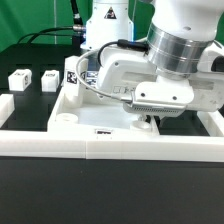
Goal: Assemble square table
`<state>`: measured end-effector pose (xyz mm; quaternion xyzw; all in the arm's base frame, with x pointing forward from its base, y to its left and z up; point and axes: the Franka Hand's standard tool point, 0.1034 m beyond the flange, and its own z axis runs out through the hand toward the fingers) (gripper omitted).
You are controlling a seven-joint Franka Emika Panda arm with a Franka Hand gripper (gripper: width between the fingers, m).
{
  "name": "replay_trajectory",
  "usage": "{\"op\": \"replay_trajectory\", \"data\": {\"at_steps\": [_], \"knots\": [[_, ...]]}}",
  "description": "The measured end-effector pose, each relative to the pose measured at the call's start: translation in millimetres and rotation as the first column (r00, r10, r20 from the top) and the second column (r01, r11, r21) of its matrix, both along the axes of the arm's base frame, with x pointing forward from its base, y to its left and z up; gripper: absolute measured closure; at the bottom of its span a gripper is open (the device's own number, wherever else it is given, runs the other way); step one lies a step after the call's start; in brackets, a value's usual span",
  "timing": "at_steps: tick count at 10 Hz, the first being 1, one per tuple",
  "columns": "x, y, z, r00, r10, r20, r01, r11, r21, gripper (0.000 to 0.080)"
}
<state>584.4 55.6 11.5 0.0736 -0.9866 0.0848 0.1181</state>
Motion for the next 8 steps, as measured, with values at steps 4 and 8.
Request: {"op": "replay_trajectory", "data": {"at_steps": [4, 8], "knots": [[0.0, -1.2, -0.2, 0.999, -0.039, -0.005, 0.039, 0.999, -0.01, 0.0722], [-4.2, 54.7, 0.7, 0.983, -0.183, -0.019, 0.18, 0.979, -0.09, 0.0723]]}}
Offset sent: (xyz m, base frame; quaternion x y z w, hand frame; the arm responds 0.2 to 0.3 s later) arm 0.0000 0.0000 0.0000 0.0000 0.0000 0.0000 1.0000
